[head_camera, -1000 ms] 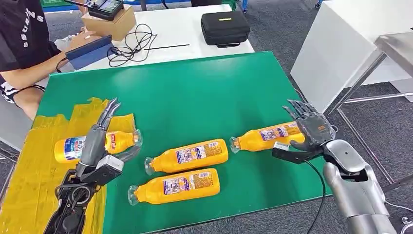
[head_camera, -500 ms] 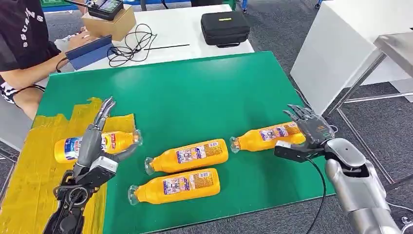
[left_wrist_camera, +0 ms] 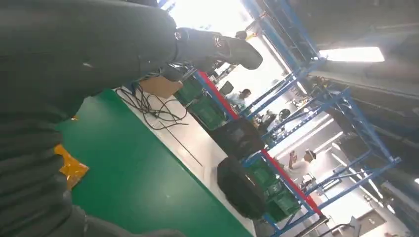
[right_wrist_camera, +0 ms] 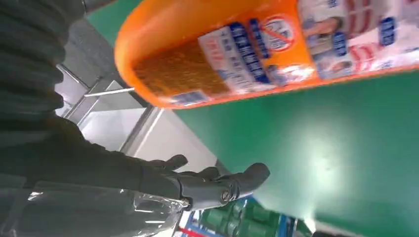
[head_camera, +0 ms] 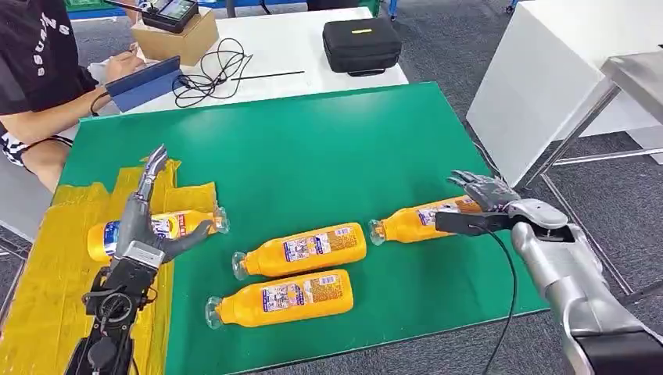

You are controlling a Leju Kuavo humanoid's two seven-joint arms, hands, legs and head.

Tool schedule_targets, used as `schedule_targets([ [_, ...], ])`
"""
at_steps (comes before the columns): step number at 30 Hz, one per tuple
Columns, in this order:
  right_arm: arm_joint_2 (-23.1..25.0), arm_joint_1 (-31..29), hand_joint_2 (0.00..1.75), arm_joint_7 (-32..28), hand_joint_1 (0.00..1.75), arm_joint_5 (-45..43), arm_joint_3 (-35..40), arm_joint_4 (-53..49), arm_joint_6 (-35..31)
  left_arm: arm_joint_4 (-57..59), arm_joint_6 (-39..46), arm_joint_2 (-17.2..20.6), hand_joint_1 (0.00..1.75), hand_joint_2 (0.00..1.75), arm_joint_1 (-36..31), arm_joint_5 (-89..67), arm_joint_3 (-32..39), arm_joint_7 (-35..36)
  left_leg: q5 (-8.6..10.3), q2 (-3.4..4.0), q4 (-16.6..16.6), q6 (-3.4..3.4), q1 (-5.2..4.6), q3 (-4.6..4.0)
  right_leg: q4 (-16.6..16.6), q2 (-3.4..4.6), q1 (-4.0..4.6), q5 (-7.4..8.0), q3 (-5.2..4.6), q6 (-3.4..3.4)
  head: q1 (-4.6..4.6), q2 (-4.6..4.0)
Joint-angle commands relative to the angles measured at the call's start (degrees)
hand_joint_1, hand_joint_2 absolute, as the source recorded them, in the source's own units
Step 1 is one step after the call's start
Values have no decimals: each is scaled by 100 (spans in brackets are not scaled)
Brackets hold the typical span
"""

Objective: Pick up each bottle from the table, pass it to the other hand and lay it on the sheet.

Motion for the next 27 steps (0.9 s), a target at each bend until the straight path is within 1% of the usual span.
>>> schedule_targets([
  [1,492,-777,175,98,0,74,692,1448,10,662,-44,-75,0,175,-288,55,228,-17,-12,27,0,-17,10,22,-6,19,11,-2,19,-13,2,0],
  [3,478,-707,175,97,0,75,708,1487,0,673,-47,-80,0,175,-281,62,205,-24,-7,15,-1,-12,7,17,-5,10,7,-3,16,-9,0,0],
  [4,457,-658,175,96,0,61,740,1494,43,676,-47,-74,0,175,-280,83,175,-29,-14,21,1,-20,13,26,-7,12,15,-7,26,-15,0,0],
  [6,432,-589,175,29,0,-14,743,1514,187,686,-46,-77,0,175,-282,102,147,-29,-6,5,-1,-12,7,14,-4,1,7,-5,16,-9,0,0],
  [7,407,-552,175,-113,0,-138,782,1563,578,722,-43,-72,0,175,-302,119,114,-25,-13,9,2,-19,14,23,-7,2,15,-9,27,-15,0,0],
  [9,396,-525,175,-83,0,-134,862,1639,719,766,-31,-75,0,175,-332,132,91,-22,-15,7,5,-21,16,24,-5,-1,17,-11,29,-16,0,0],
  [10,392,-534,175,10,0,-128,939,1745,968,808,-38,-73,0,175,-376,134,58,-21,-9,4,1,-16,11,18,-7,-2,11,-7,22,-12,0,0],
  [12,374,-508,175,3,0,-136,953,1757,931,839,-40,-84,0,175,-422,140,45,-18,-6,-1,1,-12,9,15,-7,-6,10,-5,19,-9,0,0],
  [13,364,-538,175,34,0,-130,987,1823,1051,870,-47,-84,0,175,-453,150,32,-11,-10,-2,2,-20,17,25,-11,-11,18,-8,33,-15,0,0],
  [14,320,-558,175,110,0,-133,1047,1893,1294,922,-61,-91,0,175,-527,162,10,-2,-6,-4,0,-16,15,25,-12,-11,16,-6,29,-12,2,0],
  [15,264,-552,175,115,2,-141,1082,1920,1395,954,-74,-101,0,175,-586,179,2,17,-3,-9,0,-11,8,22,-8,-13,9,-5,24,-8,2,0],
  [16,160,-548,175,84,96,-145,1167,1936,1502,995,-94,-101,0,175,-644,203,-11,44,-6,-14,3,-19,17,28,-11,-22,19,-8,35,-15,0,0],
  [17,110,-562,175,79,175,-151,1199,1963,1532,1007,-99,-96,0,175,-656,219,-7,60,-3,-18,2,-15,14,27,-10,-24,15,-8,32,-12,2,0],
  [18,68,-579,175,50,175,-155,1241,1978,1598,1014,-103,-84,0,175,-658,229,-2,70,-6,-21,3,-22,22,34,-15,-31,24,-10,44,-17,0,0],
  [19,40,-588,175,33,175,-150,1278,1978,1644,1023,-107,-77,0,175,-661,235,1,77,-3,-18,0,-15,16,42,-16,-25,17,-7,46,-12,2,0],
  [21,28,-562,175,46,175,-167,1268,1961,1599,1037,-108,-59,0,175,-649,237,11,79,-3,-16,0,-11,11,44,-13,-21,13,-6,44,-9,2,0],
  [22,30,-549,175,74,175,-165,1279,1951,1597,1041,-109,-53,0,175,-641,236,13,77,-3,-28,1,-16,13,43,-13,-34,16,-9,50,-13,4,0],
  [23,37,-504,175,156,175,-165,1285,1902,1519,1050,-110,-50,0,175,-630,248,25,82,-3,-16,-3,-12,11,48,-16,-21,13,-6,52,-12,-7,0],
  [24,68,-469,175,250,175,-177,1272,1863,1397,1046,-111,-48,0,175,-617,251,32,82,-3,-14,0,-9,12,45,-14,-18,14,-5,51,-9,9,0],
  [25,104,-469,175,280,175,-184,1265,1857,1381,1044,-111,-48,0,175,-617,251,34,82,-7,-15,0,-18,19,52,-19,-24,22,-8,63,-16,-2,0],
  [27,135,-466,175,311,175,-186,1265,1857,1375,1040,-111,-50,0,175,-619,251,34,83,-2,-15,-1,-10,12,51,-15,-21,14,-5,58,-11,2,0],
])
